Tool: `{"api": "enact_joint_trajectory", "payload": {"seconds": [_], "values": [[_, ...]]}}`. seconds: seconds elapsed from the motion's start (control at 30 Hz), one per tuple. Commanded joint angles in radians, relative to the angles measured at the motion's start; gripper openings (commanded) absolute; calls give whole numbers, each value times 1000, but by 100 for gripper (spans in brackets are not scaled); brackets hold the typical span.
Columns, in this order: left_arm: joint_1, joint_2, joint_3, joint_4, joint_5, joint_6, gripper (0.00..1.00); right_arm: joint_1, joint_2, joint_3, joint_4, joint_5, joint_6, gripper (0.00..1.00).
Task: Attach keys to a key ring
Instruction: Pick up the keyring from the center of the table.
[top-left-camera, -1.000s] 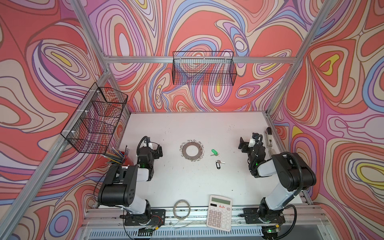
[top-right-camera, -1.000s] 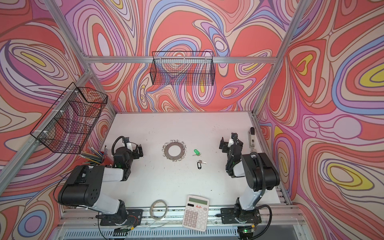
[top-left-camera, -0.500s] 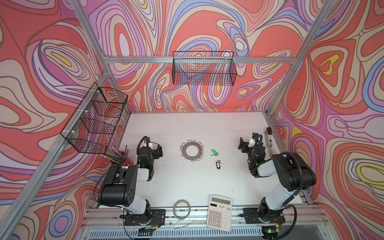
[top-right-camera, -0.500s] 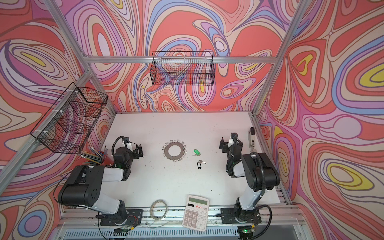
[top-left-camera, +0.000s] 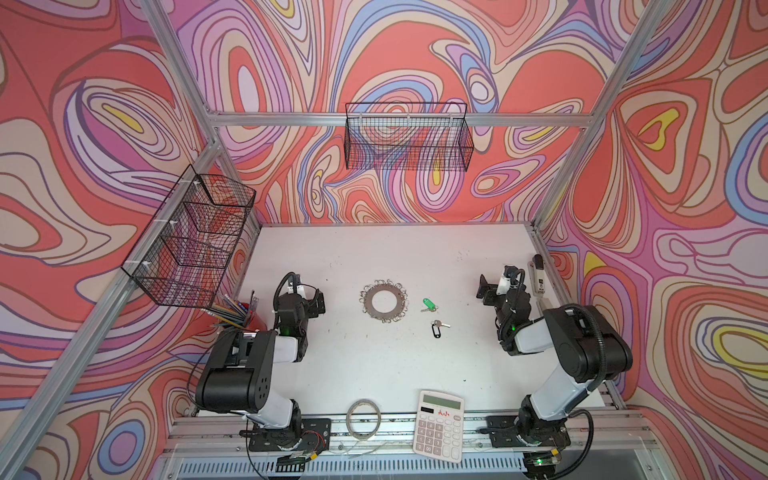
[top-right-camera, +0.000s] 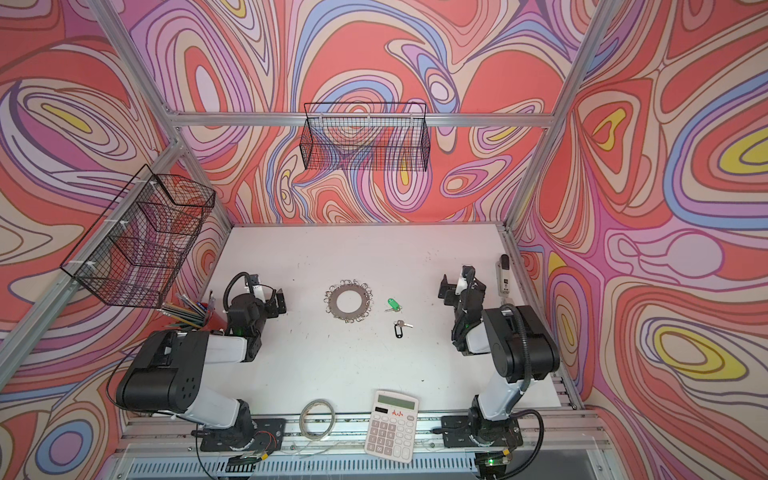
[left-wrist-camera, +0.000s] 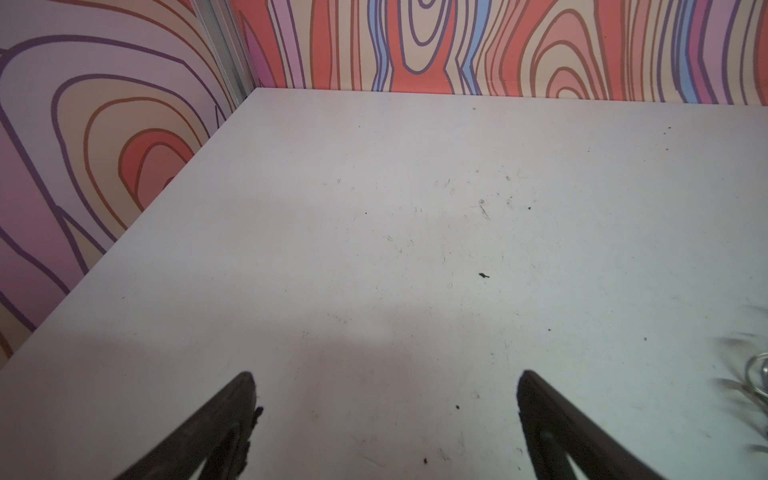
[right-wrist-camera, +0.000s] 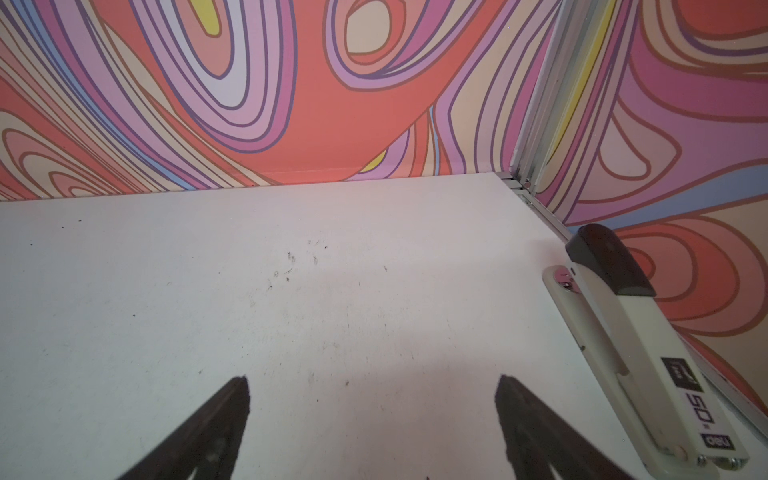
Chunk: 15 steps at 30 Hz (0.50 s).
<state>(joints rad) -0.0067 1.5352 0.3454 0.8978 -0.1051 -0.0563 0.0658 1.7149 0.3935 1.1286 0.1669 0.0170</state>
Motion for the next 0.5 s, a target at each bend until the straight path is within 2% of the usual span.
{"api": "enact_joint_trajectory", "payload": {"seconds": [0.0, 0.17, 0.27, 0.37, 0.47], "values": [[4, 0, 16, 16, -5, -1, 100, -4, -5, -4, 2, -2, 0, 98], [3, -59, 35, -66, -33, -8, 100, -4, -44, -41, 48, 14, -4, 95], [4, -145, 78, -217, -66, -18, 96, -4, -134, -24, -62, 38, 5, 90], [4, -211, 179, -427, -85, -27, 89, -4, -234, 95, -365, 53, 56, 88], [4, -240, 341, -754, -80, -79, 82, -4, -281, 260, -685, -47, 124, 86]]}}
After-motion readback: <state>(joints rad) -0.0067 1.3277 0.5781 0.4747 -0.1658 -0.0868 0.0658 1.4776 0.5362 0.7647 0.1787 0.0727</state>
